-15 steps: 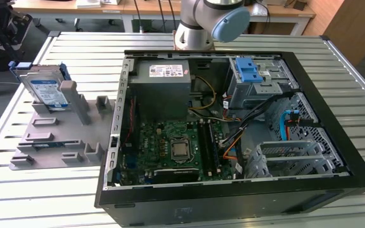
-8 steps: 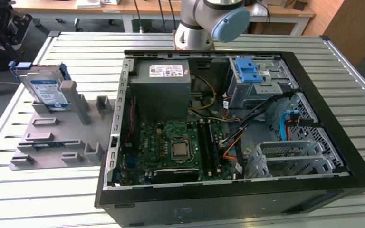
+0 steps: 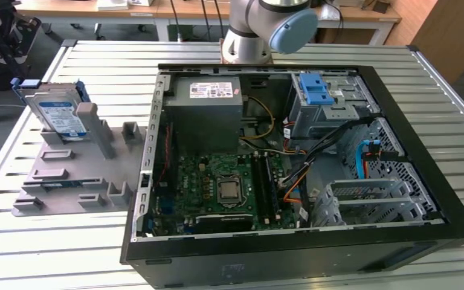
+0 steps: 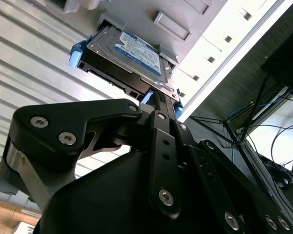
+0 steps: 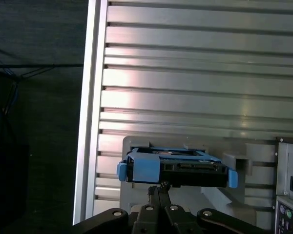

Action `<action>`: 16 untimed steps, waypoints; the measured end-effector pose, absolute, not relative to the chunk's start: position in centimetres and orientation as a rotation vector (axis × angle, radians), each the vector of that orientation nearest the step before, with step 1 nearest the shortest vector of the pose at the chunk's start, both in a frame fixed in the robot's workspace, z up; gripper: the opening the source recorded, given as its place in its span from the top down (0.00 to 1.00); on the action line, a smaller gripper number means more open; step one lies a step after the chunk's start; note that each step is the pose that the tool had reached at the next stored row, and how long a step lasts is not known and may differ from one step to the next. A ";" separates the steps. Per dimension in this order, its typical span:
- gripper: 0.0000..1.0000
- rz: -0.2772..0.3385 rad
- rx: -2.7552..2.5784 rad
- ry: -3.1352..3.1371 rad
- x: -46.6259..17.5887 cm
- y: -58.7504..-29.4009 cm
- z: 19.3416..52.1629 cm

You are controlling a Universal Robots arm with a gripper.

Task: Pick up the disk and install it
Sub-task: 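Pick up the disk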

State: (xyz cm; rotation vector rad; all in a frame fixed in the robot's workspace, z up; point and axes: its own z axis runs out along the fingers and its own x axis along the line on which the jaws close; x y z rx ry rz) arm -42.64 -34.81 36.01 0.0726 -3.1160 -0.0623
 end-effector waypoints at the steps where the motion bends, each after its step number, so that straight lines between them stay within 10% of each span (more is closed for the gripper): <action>1: 0.89 -0.062 0.076 -3.116 -42.6 -34.8 36.0; 16: 0.89 -0.062 0.121 -3.114 -42.7 -34.8 36.0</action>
